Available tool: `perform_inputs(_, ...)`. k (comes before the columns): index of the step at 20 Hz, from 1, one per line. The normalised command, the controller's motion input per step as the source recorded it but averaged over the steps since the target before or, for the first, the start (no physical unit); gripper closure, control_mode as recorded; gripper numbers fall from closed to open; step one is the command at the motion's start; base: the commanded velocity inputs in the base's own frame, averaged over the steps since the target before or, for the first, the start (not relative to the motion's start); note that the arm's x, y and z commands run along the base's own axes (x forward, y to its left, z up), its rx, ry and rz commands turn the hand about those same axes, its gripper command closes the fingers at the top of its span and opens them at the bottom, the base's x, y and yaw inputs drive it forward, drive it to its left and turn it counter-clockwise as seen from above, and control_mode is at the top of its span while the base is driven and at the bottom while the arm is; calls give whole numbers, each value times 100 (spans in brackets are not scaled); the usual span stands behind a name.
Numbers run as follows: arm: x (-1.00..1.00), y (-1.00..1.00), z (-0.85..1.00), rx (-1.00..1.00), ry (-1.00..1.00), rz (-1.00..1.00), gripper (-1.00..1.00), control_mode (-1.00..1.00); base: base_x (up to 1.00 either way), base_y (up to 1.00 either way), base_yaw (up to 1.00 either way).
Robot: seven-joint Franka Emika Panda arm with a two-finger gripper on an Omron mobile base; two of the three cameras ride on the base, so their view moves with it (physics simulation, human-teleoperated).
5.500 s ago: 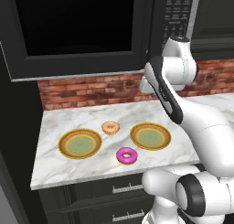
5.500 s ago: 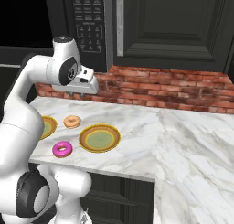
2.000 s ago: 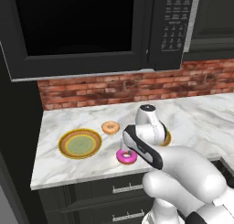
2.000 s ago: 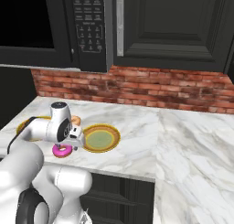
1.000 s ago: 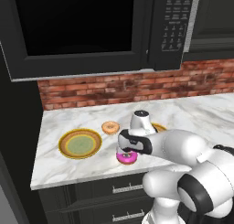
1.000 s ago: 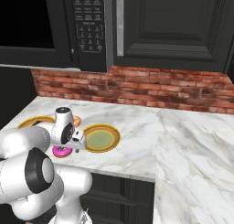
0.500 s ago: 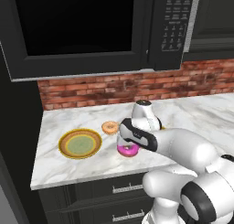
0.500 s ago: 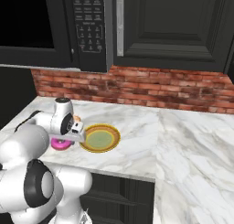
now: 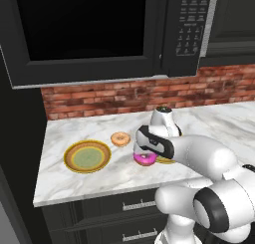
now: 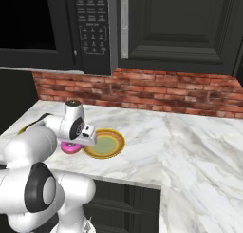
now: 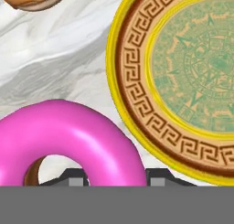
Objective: Place the pastries on the plates.
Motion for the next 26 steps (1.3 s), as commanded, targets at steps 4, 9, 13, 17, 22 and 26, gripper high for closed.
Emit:
perform_inputs(4, 30, -43, 16, 0, 4, -4, 100, -100, 0, 0, 0)
perform_inputs(9, 32, -48, 12, 1, 2, -6, 100, -100, 0, 0, 0)
perform_inputs(13, 8, -42, 0, 0, 0, -3, 100, -100, 0, 0, 0)
perform_inputs(17, 0, -28, -3, 0, 0, 0, 100, -100, 0, 0, 0)
perform_inputs(22, 6, -21, -24, 0, 0, 0, 100, -100, 0, 0, 0)
perform_inputs(26, 18, -25, -6, 0, 0, 0, 100, -100, 0, 0, 0)
